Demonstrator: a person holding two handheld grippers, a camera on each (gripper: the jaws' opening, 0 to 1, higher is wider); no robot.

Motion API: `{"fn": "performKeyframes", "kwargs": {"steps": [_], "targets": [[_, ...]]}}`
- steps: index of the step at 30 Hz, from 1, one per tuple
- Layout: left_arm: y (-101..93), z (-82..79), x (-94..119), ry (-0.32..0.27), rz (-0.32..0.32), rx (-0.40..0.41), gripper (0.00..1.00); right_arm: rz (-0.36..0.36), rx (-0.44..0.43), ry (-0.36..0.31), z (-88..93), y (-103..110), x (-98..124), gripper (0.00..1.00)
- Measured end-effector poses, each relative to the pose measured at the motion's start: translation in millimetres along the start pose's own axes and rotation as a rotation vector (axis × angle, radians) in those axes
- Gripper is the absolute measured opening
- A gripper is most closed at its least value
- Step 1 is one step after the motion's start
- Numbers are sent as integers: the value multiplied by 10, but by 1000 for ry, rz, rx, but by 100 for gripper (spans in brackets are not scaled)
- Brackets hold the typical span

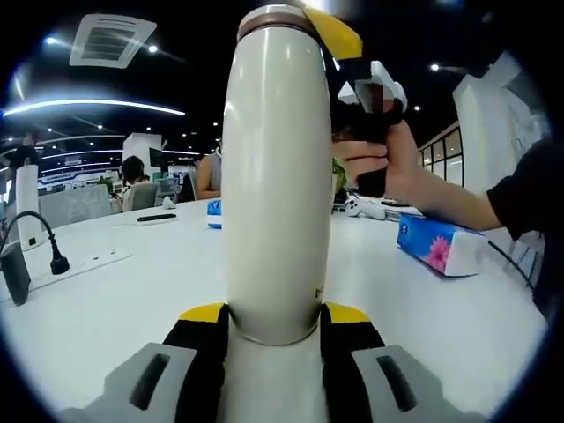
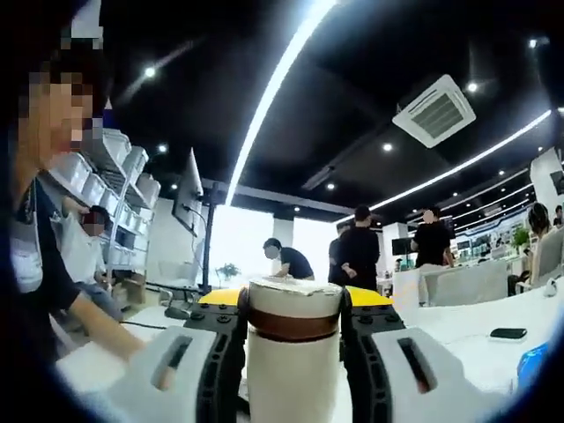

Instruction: Grasp the water cup twist off the cup lid place the cup lid on the table

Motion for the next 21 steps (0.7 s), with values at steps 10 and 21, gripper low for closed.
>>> {"fn": "performKeyframes", "kwargs": {"steps": [10,21], "targets": [[-8,-6,12,0,0,-1,43,-33,-11,-6,25,46,34,44],[-8,-13,19,0,0,-2,43,90,-20,54,197,-37,121,57]]}}
Point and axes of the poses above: the point that each gripper's makers call its tool centre point, and the gripper's own axes: x roughly backward along the fingers, y roughly to its left, z roughly out of its underside, the point moved 1 cm from there along x, roughly backward along the fingers, and after that the axes turned 4 degrees about -z, right-handed, at the moved point
